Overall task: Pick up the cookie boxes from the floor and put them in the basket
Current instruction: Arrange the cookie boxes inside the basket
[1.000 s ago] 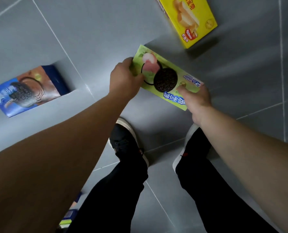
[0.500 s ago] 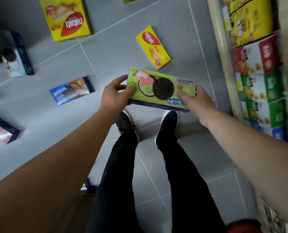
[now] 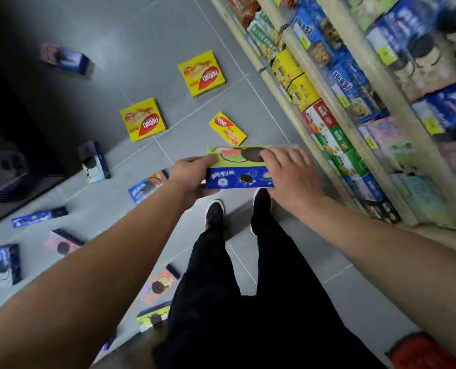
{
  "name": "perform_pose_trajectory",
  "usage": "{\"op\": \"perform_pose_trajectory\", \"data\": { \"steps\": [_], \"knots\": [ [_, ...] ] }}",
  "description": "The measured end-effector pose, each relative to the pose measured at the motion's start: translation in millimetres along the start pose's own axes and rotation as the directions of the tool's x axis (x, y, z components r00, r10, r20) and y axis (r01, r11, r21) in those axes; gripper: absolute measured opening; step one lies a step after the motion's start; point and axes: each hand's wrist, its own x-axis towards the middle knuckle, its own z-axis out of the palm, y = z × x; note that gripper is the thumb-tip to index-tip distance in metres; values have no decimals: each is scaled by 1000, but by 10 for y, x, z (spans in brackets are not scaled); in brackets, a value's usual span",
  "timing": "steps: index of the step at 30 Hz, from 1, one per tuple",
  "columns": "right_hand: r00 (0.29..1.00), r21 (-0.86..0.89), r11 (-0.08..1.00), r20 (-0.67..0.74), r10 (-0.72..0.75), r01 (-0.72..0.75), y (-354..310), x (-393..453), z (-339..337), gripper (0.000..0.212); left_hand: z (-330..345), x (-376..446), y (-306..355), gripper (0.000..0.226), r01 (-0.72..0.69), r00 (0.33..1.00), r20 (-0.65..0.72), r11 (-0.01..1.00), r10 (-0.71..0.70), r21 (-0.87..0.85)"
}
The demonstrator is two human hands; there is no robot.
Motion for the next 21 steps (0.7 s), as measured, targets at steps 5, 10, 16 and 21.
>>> {"op": "perform_pose_trajectory", "data": {
  "steps": [5, 10, 16, 21],
  "knots": [
    [982, -1, 988, -110, 156, -157, -206, -602, -216, 46, -62, -472, 18, 47, -310, 934, 116, 608, 337, 731],
    [925, 82, 921, 39, 379, -381, -408, -1217, -377, 46, 84, -882, -56, 87, -714, 544, 711, -199, 446, 671],
    [803, 258, 770, 45, 594, -584, -458, -1948, -624, 42, 636, -1160, -243, 81, -645, 321, 928, -674, 189, 360],
    [703, 353, 648, 43, 709, -675, -365, -2743, -585, 52, 1238, -1578, -561, 51, -695, 213, 971, -682, 106, 227]
  ]
}}
